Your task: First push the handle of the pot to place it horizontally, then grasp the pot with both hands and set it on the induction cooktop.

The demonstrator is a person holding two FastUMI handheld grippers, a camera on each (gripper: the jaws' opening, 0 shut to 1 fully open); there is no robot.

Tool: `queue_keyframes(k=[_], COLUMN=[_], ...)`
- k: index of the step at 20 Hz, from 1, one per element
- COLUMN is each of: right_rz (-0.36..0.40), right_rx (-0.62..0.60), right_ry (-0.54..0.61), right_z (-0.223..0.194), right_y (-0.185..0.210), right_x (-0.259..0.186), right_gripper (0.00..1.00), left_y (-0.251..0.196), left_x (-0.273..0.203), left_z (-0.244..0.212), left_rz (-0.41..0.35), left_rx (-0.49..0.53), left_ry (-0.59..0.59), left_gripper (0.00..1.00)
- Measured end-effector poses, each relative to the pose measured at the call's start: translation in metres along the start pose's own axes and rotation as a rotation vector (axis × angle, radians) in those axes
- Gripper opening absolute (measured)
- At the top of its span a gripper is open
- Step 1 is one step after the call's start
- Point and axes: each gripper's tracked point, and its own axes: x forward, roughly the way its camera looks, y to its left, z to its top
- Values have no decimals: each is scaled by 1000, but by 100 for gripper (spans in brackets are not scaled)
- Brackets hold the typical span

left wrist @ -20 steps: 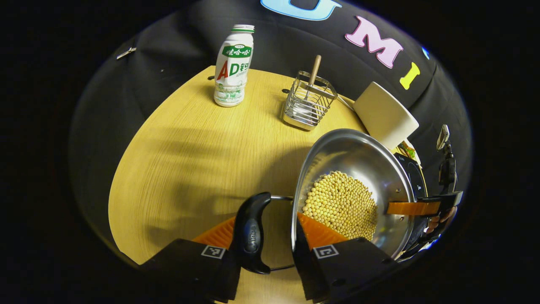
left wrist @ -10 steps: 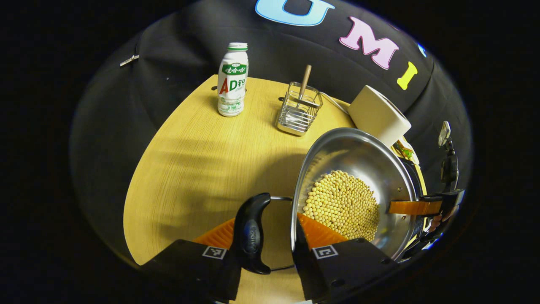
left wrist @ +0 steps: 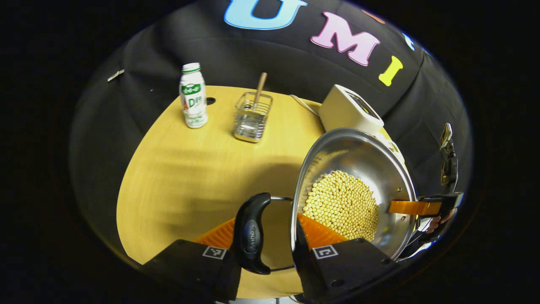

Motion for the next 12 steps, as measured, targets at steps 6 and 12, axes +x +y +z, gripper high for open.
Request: queue_keyframes(k=[6, 12], right_rz=[-33, -49], right_rx=[22, 36], right_ry=[-36, -44], right_z=[27, 44], right_y=[-61, -114], right_x=[-38, -60], right_gripper=[50, 54], left_y=[-75, -135], left_x=[16, 34], left_z=[11, 17], left_rz=[-37, -61], left_rx=[21, 34], left_ry=[0, -12], left_gripper=[59, 59])
